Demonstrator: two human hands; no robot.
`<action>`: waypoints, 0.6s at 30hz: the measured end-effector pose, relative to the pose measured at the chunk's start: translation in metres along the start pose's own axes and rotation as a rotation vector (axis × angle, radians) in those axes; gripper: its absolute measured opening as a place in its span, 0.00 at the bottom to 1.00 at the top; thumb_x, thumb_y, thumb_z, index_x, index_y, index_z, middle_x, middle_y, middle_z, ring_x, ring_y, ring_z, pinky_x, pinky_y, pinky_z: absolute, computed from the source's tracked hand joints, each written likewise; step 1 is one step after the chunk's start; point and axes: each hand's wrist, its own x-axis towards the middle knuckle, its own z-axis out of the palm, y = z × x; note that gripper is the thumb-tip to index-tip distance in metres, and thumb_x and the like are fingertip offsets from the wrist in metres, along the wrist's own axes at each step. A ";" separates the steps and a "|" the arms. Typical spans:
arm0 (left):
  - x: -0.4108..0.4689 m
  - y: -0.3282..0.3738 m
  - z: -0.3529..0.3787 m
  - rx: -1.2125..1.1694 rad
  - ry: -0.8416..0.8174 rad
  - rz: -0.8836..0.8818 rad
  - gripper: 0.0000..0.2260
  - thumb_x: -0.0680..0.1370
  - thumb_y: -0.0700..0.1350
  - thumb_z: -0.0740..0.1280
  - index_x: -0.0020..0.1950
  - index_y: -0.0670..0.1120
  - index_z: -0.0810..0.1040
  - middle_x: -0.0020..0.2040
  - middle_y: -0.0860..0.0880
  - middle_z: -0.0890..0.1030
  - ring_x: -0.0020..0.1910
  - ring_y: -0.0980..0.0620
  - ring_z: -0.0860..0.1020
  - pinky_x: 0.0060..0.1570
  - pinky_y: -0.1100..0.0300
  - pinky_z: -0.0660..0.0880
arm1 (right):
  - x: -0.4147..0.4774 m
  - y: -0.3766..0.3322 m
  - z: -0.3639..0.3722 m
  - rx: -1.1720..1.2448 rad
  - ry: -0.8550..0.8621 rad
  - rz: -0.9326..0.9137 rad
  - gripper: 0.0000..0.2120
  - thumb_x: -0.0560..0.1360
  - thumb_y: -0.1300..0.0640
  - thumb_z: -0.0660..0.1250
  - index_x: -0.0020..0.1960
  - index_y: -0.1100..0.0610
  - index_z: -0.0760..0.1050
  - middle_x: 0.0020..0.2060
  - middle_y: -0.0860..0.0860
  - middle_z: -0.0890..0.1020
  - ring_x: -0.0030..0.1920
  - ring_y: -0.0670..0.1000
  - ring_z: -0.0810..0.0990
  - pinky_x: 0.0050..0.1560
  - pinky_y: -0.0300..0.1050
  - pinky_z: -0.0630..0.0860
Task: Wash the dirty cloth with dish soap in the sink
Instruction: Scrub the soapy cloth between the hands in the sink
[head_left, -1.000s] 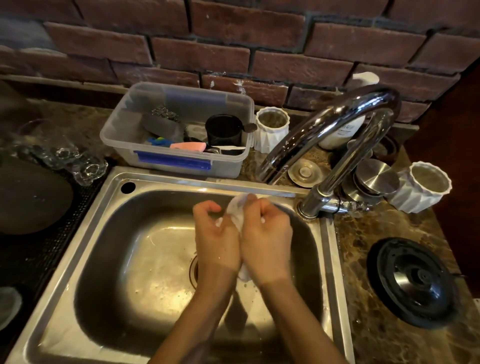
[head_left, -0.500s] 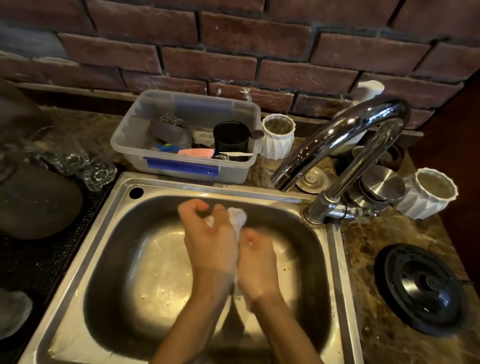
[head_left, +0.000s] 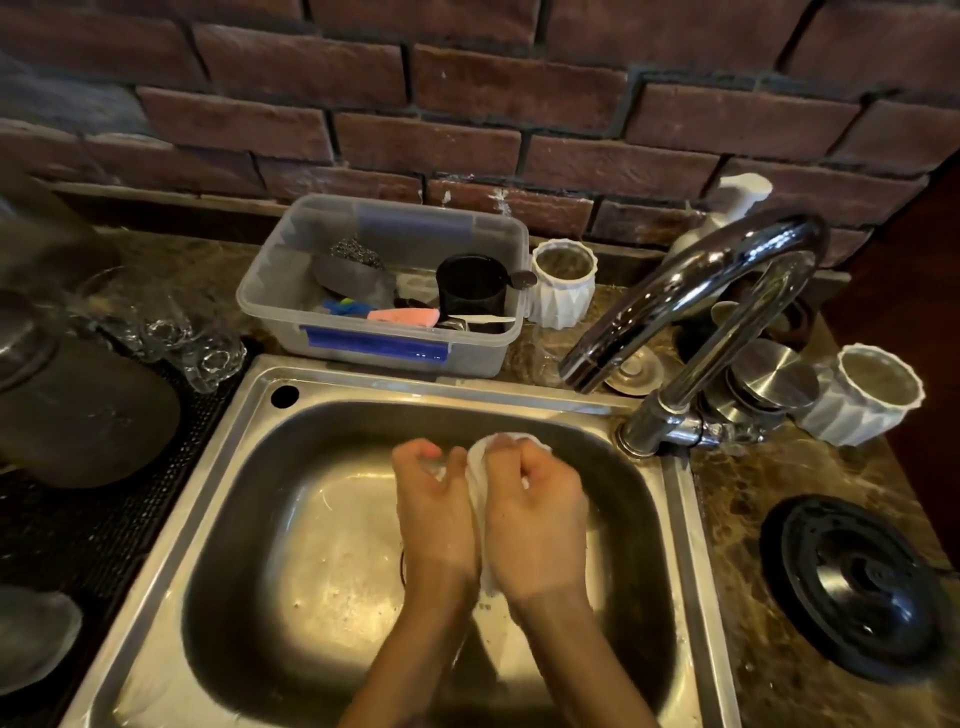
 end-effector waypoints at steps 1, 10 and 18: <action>-0.004 -0.001 0.001 0.005 -0.013 -0.022 0.08 0.83 0.49 0.64 0.59 0.56 0.68 0.53 0.48 0.79 0.50 0.49 0.80 0.52 0.49 0.82 | 0.008 0.003 0.001 -0.010 0.033 0.008 0.17 0.82 0.52 0.62 0.36 0.54 0.77 0.30 0.48 0.80 0.35 0.47 0.79 0.39 0.49 0.77; 0.007 0.007 -0.005 -0.020 -0.013 0.031 0.08 0.82 0.43 0.63 0.54 0.55 0.68 0.47 0.48 0.78 0.44 0.50 0.78 0.40 0.58 0.75 | 0.002 -0.003 0.002 0.027 -0.018 -0.036 0.17 0.82 0.51 0.62 0.38 0.57 0.77 0.31 0.51 0.81 0.34 0.47 0.78 0.42 0.50 0.76; 0.011 0.028 -0.006 0.074 -0.170 -0.106 0.16 0.81 0.66 0.54 0.49 0.59 0.76 0.47 0.55 0.83 0.48 0.54 0.81 0.54 0.51 0.78 | 0.036 -0.024 -0.020 -0.222 -0.373 -0.083 0.16 0.84 0.49 0.58 0.47 0.53 0.81 0.41 0.53 0.84 0.46 0.52 0.83 0.54 0.59 0.79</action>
